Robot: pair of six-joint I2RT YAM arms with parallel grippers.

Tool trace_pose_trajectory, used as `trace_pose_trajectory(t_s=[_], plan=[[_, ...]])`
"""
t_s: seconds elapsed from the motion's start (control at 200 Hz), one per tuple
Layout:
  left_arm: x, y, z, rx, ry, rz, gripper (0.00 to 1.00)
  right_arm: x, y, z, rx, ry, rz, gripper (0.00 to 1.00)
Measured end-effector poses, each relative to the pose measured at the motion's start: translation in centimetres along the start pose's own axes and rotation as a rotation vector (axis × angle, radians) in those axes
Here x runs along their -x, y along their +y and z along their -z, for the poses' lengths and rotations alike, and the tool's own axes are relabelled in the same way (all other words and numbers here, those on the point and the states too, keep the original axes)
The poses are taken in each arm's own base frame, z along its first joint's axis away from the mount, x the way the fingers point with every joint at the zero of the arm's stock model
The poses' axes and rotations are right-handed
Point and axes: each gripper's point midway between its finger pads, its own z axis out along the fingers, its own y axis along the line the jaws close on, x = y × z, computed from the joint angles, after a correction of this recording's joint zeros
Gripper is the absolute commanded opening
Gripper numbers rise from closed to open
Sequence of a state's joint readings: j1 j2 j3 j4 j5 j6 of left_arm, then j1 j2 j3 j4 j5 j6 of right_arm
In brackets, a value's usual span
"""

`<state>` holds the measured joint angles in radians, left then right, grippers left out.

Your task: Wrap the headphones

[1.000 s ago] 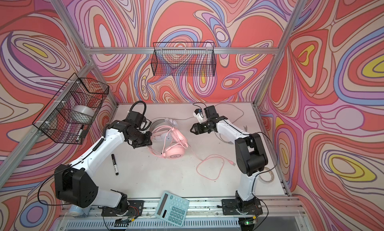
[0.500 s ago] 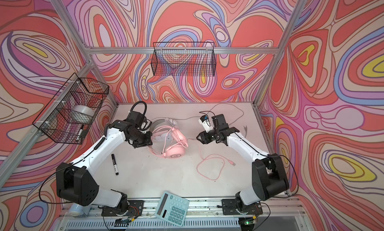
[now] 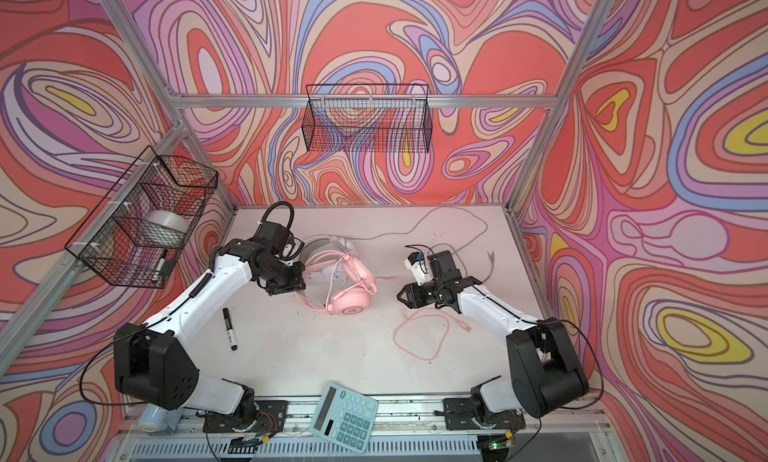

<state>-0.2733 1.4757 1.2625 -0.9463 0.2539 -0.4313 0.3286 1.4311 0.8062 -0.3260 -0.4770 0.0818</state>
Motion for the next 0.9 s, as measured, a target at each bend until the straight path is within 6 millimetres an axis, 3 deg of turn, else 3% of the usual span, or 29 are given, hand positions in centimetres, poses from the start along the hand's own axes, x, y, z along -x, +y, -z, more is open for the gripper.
trace_pose_trajectory(t_s=[0.316, 0.596, 0.751, 0.902], plan=[[0.3, -0.1, 0.1, -0.001, -0.003, 0.007, 0.0, -0.8, -0.3, -2.1, 0.027, -0.006, -0.147, 0.47], [0.4, -0.1, -0.2, 0.002, 0.002, 0.008, 0.0, -2.4, -1.6, -4.4, -0.015, 0.025, -0.245, 0.38], [0.5, -0.1, -0.2, 0.005, 0.001, 0.011, 0.0, -2.8, -1.3, -5.3, -0.013, 0.04, -0.248, 0.26], [0.5, 0.0, -0.2, 0.008, -0.001, 0.023, 0.0, -2.9, -0.7, -5.6, -0.013, 0.041, -0.218, 0.06]])
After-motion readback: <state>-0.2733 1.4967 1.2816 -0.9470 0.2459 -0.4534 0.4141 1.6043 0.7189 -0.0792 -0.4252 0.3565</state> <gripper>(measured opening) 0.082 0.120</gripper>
